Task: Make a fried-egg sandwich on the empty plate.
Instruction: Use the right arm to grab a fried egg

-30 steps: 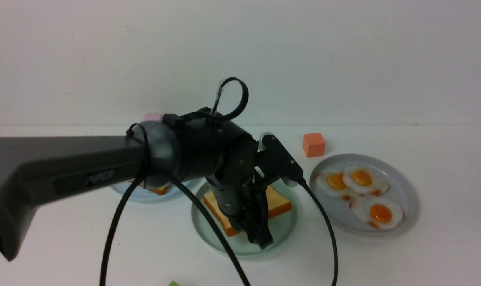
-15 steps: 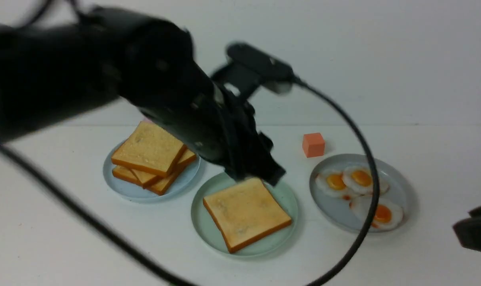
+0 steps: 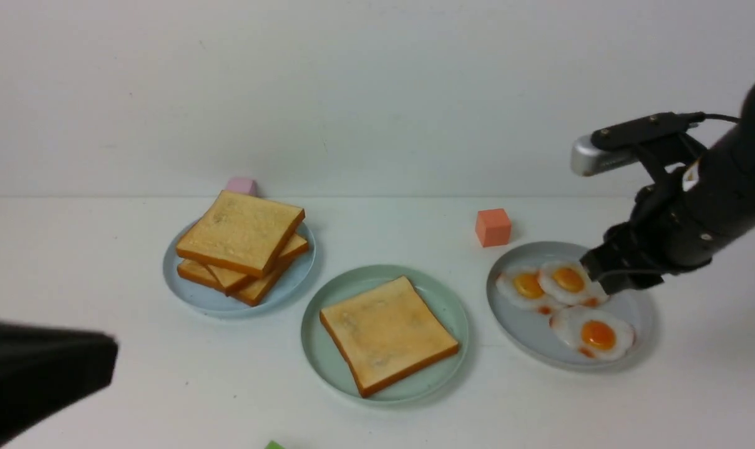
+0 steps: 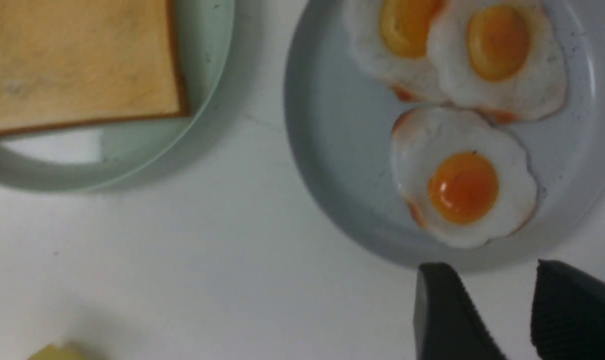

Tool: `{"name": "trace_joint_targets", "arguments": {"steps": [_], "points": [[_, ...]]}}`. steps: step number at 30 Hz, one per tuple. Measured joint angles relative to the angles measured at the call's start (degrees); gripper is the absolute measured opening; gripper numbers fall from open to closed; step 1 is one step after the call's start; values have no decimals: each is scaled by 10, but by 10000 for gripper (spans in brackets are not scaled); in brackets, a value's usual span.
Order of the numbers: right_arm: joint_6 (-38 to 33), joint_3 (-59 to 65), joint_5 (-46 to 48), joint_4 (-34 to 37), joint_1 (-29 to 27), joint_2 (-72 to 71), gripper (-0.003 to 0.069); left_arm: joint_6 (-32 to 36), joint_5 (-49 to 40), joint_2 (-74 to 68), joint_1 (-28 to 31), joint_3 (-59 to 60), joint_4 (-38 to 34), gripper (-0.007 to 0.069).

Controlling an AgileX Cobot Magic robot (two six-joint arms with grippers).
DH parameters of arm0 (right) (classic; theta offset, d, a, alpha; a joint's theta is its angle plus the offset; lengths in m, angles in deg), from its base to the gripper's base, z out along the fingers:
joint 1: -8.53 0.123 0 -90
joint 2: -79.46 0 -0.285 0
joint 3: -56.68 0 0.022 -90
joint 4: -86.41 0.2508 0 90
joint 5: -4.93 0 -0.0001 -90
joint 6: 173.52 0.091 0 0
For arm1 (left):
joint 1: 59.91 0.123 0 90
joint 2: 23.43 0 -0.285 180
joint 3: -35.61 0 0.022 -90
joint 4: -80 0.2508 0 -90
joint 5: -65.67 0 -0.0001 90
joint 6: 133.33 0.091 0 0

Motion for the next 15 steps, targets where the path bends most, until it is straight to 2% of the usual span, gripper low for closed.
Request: {"name": "trace_joint_targets", "arguments": {"steps": [4, 5, 11, 15], "points": [[-29, -59, -11, -3, -3, 88, 403, -7, 66, 99, 0, 71, 0, -13], [-29, -59, -11, -3, -3, 92, 409, -7, 68, 99, 0, 73, 0, -13], [-85, -146, -11, -32, -7, 206, 599, -22, 92, 159, 0, 85, 1, -13], [-113, -188, 14, -40, -21, 250, 648, -22, 90, 157, 0, 85, 1, -13]]}}
